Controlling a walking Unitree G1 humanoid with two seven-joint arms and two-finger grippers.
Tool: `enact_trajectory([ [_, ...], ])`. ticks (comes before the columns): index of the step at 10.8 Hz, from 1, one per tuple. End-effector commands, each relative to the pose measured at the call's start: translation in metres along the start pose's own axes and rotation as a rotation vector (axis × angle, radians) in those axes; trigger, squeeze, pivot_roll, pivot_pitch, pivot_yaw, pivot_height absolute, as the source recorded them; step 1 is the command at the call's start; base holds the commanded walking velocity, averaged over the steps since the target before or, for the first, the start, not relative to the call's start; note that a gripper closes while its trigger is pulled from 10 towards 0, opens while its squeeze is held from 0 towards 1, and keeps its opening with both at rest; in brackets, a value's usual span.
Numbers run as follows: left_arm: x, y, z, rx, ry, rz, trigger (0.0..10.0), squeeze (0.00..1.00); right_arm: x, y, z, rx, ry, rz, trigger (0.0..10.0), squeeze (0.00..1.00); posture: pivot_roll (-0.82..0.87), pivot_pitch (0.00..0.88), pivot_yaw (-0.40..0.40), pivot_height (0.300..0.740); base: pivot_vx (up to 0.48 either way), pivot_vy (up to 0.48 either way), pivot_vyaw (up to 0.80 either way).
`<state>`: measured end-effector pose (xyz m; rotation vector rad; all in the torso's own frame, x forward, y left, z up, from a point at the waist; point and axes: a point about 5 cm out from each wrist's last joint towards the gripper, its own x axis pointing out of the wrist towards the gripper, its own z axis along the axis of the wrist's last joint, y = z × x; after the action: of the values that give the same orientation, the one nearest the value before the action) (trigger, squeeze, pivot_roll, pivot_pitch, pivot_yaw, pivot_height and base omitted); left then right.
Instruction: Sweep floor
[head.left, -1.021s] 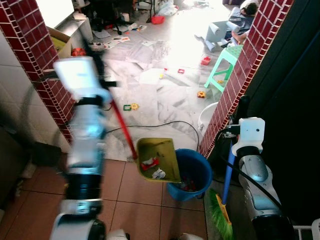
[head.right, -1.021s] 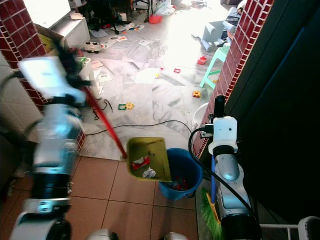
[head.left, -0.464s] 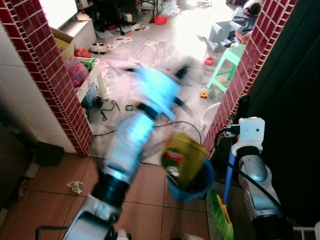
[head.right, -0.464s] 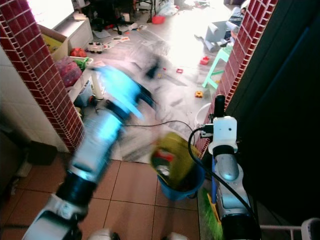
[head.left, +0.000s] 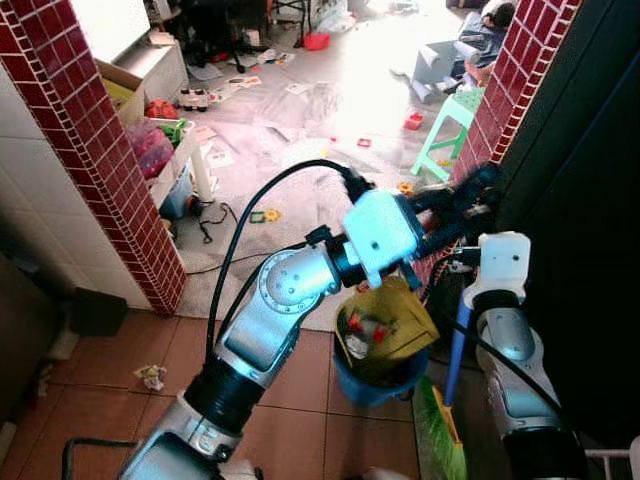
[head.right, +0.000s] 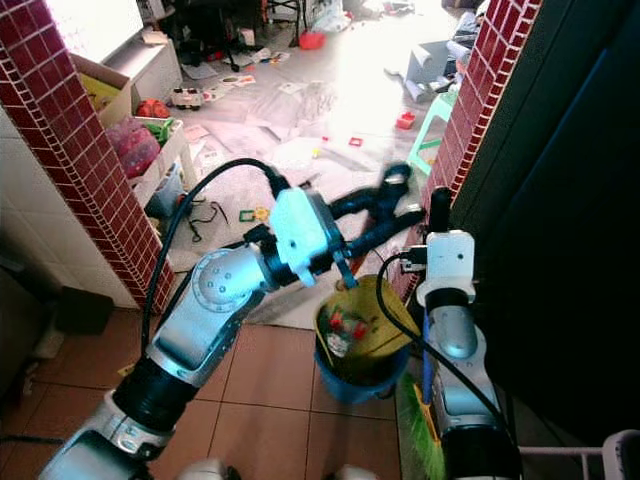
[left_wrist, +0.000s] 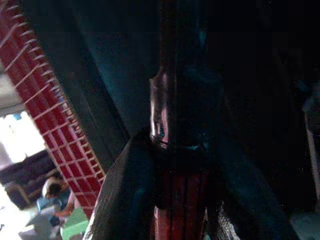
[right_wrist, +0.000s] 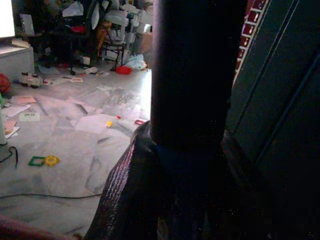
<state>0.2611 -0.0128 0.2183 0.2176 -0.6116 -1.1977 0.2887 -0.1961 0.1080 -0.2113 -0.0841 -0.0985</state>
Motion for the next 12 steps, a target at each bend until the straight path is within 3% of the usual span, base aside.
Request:
enact_trajectory([
  [1, 0.007, 0.001, 0.016, 0.131, -0.038, -0.074, 10.0, 0.0, 0.005, 0.0, 0.006, -0.007, -0.031, 0.002, 10.0, 0.0, -0.07, 0.0, -0.016, 0.74, 0.0, 0.0, 0.0],
  [2, 0.01, 0.005, 0.023, 0.086, -0.069, -0.014, 10.0, 0.0, 0.006, 0.0, 0.006, -0.008, -0.032, 0.002, 10.0, 0.0, -0.07, 0.0, -0.015, 0.74, 0.0, 0.0, 0.0],
  [6, 0.005, 0.023, 0.015, 0.06, -0.054, 0.151, 10.0, 0.0, 0.007, 0.001, 0.007, -0.011, -0.038, -0.004, 10.0, 0.0, -0.08, 0.0, -0.012, 0.74, 0.0, 0.0, 0.0],
  [7, 0.001, 0.041, 0.02, 0.109, -0.069, 0.27, 10.0, 0.0, 0.008, 0.001, 0.007, -0.01, -0.04, -0.005, 10.0, 0.0, -0.08, 0.0, -0.011, 0.74, 0.0, 0.0, 0.0],
  [8, -0.007, 0.068, 0.033, 0.171, -0.106, 0.421, 10.0, 0.0, 0.009, 0.001, 0.007, -0.009, -0.04, -0.005, 10.0, 0.0, -0.07, 0.0, -0.014, 0.74, 0.0, 0.0, 0.0],
  [10, -0.029, 0.115, 0.053, 0.276, -0.096, 0.664, 10.0, 0.0, 0.01, 0.002, 0.007, -0.008, -0.041, -0.001, 10.0, 0.0, -0.07, 0.0, -0.016, 0.74, 0.0, 0.0, 0.0],
  [12, -0.051, 0.128, 0.041, 0.246, 0.005, 0.764, 10.0, 0.0, 0.011, 0.003, 0.006, -0.009, -0.041, 0.0, 10.0, 0.0, -0.06, 0.0, -0.016, 0.74, 0.0, 0.0, 0.0],
])
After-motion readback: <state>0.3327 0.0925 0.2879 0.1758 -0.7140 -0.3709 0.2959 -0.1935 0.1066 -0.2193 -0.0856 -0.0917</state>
